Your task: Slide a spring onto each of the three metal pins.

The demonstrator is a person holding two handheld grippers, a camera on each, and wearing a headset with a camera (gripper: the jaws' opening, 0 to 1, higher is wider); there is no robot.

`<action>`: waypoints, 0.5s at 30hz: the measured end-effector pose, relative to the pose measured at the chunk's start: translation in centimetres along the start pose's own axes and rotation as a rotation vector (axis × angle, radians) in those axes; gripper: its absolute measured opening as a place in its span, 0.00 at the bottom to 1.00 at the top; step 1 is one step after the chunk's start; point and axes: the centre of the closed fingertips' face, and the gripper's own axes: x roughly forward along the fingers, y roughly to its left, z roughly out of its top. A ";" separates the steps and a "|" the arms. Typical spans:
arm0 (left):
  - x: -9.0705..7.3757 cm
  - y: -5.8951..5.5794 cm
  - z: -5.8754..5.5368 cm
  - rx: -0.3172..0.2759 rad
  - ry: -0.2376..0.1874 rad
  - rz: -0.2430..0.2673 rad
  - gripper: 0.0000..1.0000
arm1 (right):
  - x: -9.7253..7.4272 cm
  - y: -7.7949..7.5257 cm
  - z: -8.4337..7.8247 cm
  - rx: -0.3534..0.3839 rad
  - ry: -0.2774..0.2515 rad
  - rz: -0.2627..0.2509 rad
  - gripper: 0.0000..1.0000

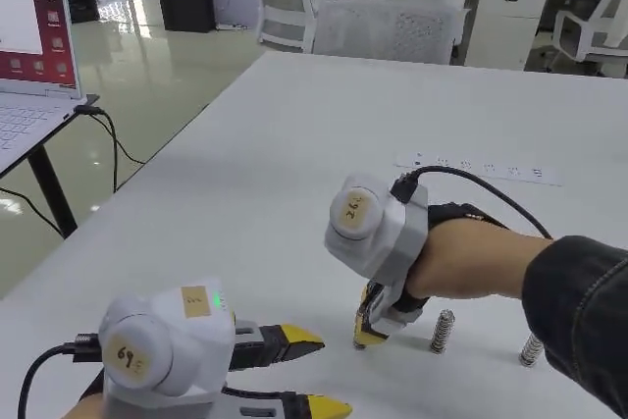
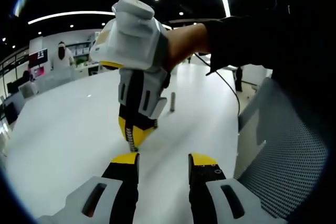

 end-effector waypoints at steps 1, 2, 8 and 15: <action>0.0 0.0 0.0 0.001 0.001 0.000 0.31 | 0.0 -0.1 0.1 0.003 -0.005 -0.003 0.09; 0.0 0.0 0.0 0.001 0.001 0.000 0.31 | 0.1 -0.1 0.1 0.005 -0.005 -0.004 0.09; 0.0 0.0 0.0 0.000 0.000 0.001 0.31 | 0.3 0.0 0.0 -0.007 0.003 -0.005 0.09; 0.1 0.0 -0.1 0.000 0.004 0.000 0.31 | 0.4 0.1 -0.2 -0.007 -0.001 -0.006 0.11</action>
